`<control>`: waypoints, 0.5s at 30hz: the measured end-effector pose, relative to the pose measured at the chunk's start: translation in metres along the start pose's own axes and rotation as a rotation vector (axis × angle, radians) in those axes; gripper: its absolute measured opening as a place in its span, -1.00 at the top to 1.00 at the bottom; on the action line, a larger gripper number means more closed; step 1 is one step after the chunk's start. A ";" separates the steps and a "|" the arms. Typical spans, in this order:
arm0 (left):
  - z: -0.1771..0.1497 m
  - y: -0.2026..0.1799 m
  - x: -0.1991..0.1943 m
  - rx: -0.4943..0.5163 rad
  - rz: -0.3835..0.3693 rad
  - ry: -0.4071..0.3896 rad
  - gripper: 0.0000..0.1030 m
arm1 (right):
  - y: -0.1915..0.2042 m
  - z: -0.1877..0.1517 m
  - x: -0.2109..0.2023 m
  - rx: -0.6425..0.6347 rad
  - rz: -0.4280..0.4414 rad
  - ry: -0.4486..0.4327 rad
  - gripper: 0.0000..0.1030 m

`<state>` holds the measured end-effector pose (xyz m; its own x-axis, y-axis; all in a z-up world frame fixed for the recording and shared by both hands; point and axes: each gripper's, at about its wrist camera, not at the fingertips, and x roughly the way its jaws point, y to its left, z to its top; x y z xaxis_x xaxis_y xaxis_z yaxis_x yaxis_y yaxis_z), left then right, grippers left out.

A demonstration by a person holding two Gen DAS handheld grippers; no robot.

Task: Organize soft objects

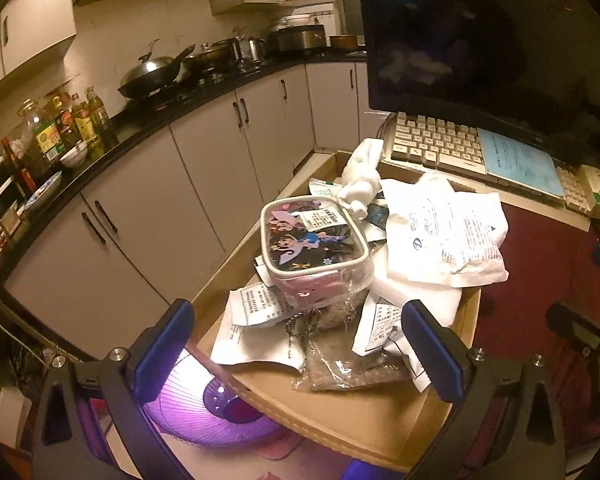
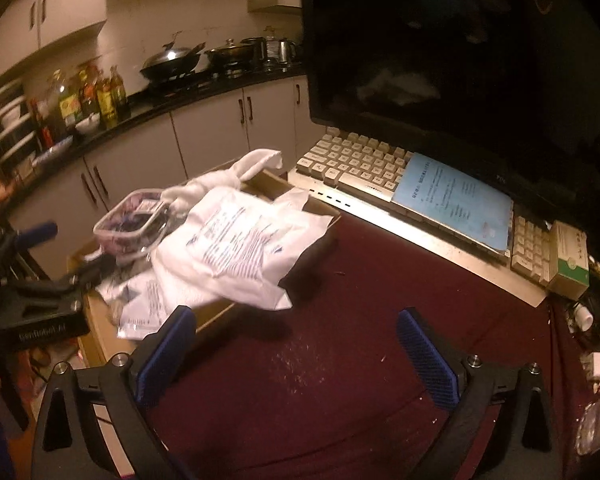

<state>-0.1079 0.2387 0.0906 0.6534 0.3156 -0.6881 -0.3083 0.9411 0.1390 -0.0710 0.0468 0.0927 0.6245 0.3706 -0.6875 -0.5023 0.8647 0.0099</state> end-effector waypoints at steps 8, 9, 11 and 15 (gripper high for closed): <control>0.000 0.005 -0.008 -0.009 0.039 -0.022 -1.00 | 0.013 -0.001 -0.004 -0.018 -0.005 -0.018 -0.98; 0.001 0.005 -0.008 -0.008 0.040 -0.022 -1.00 | 0.014 0.000 -0.004 -0.019 -0.006 -0.021 -0.98; 0.001 0.005 -0.008 -0.009 0.039 -0.020 -1.00 | 0.015 0.001 -0.005 -0.020 -0.006 -0.028 -0.98; 0.000 0.005 -0.009 -0.005 0.033 -0.016 -1.00 | 0.018 0.001 -0.006 -0.017 0.005 -0.029 -0.98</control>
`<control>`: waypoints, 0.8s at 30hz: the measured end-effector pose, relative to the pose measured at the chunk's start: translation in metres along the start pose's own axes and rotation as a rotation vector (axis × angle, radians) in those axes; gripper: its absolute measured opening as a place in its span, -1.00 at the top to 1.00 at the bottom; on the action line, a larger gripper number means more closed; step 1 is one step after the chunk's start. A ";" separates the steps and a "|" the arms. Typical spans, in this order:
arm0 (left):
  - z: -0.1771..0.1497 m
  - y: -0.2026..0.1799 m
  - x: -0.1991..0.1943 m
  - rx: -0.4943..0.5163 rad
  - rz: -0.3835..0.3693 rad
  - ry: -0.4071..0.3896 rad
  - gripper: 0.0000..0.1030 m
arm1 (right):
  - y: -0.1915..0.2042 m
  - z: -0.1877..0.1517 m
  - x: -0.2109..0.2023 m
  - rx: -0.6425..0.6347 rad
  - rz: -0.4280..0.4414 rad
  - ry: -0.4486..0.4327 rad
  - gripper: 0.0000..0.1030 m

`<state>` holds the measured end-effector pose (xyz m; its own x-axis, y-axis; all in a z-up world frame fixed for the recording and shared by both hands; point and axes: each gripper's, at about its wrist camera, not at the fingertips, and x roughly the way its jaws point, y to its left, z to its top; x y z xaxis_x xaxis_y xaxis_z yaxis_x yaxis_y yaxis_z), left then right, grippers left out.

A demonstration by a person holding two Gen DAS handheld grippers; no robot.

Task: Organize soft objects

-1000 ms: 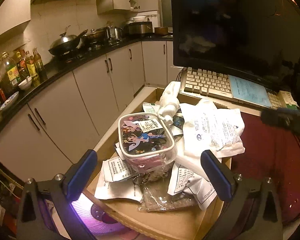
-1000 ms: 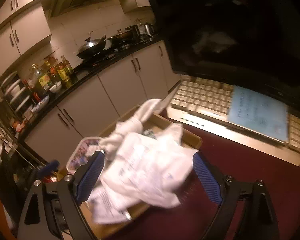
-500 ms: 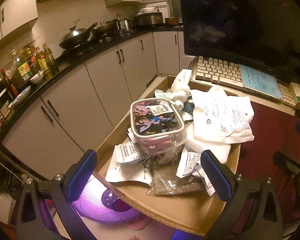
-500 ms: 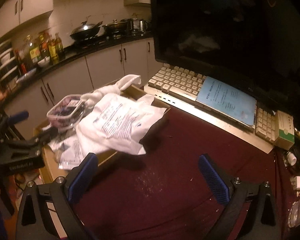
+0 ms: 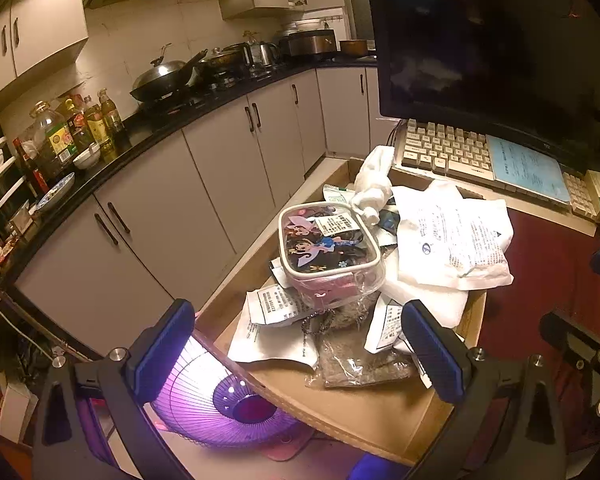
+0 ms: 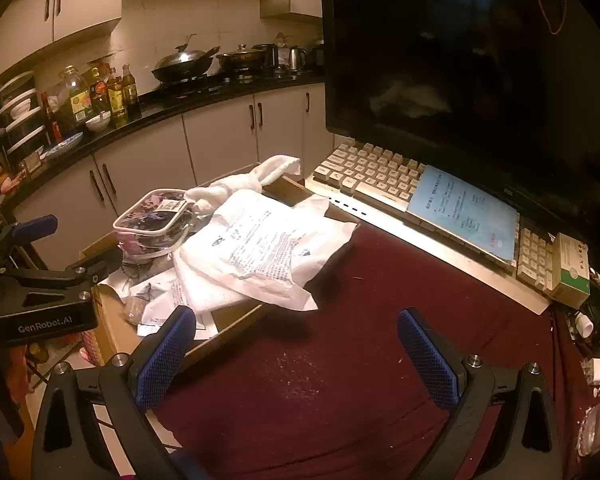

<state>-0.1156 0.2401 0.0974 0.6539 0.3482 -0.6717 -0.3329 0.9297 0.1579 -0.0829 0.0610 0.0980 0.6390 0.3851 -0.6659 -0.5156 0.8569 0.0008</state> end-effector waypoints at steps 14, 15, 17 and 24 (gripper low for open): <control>-0.001 -0.001 0.000 0.006 0.006 0.000 -1.00 | 0.005 0.000 0.004 0.019 0.047 0.020 -0.98; -0.002 0.000 0.000 0.007 0.009 0.000 -1.00 | 0.005 0.000 0.004 0.019 0.048 0.020 -0.98; -0.002 0.000 0.001 0.010 0.010 0.000 -1.00 | 0.006 0.000 0.004 0.016 0.049 0.019 -0.98; -0.003 0.003 0.001 0.014 0.011 -0.002 -1.00 | 0.007 0.000 0.006 0.016 0.055 0.024 -0.98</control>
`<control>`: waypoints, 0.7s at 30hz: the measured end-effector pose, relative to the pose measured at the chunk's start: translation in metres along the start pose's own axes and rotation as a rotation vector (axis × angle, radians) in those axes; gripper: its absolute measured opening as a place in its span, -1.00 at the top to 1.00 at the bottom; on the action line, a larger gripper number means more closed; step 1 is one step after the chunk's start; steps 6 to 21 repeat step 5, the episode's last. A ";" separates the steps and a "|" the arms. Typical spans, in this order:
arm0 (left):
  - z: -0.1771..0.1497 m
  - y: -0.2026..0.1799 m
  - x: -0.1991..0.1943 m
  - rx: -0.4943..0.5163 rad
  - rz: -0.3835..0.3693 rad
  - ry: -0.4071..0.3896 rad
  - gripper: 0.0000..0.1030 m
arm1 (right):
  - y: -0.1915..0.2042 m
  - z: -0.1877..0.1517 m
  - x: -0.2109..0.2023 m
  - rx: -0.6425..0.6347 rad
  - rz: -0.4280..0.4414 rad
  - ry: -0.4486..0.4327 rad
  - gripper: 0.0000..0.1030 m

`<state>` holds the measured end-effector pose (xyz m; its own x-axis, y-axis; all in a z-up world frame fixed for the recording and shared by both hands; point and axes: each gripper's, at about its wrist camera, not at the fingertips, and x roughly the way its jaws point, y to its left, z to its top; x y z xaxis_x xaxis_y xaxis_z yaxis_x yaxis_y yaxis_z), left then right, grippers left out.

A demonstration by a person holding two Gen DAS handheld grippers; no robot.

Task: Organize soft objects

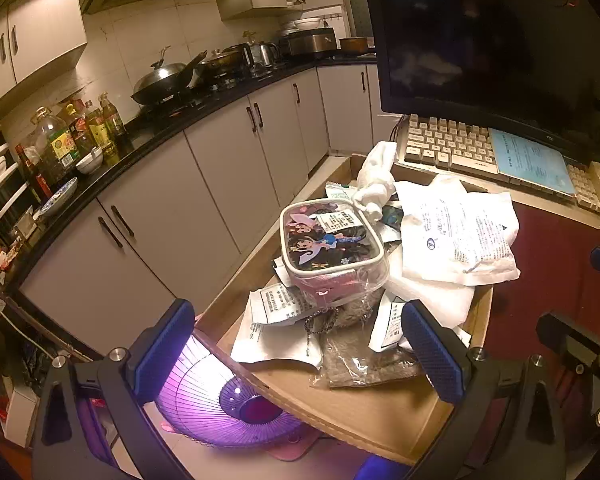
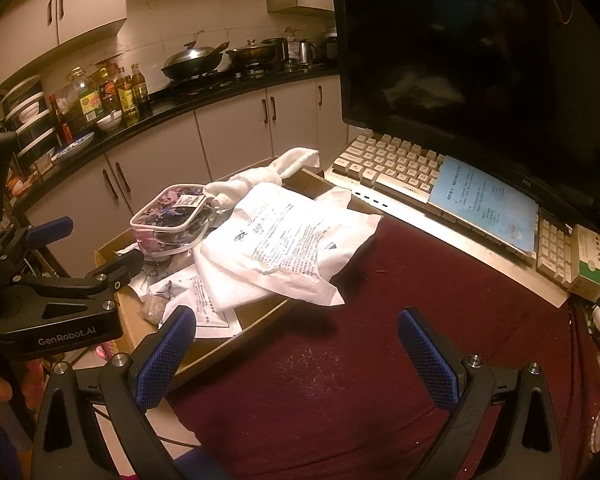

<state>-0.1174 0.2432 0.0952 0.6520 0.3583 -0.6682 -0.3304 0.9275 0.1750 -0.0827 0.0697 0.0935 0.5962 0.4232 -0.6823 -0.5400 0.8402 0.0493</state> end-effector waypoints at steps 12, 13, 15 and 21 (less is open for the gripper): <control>0.000 0.002 0.001 0.001 0.002 0.002 -1.00 | 0.000 0.001 0.001 -0.002 0.003 0.001 -0.98; 0.000 0.002 0.001 0.001 0.002 0.002 -1.00 | 0.000 0.001 0.001 -0.002 0.003 0.001 -0.98; 0.000 0.002 0.001 0.001 0.002 0.002 -1.00 | 0.000 0.001 0.001 -0.002 0.003 0.001 -0.98; 0.000 0.002 0.001 0.001 0.002 0.002 -1.00 | 0.000 0.001 0.001 -0.002 0.003 0.001 -0.98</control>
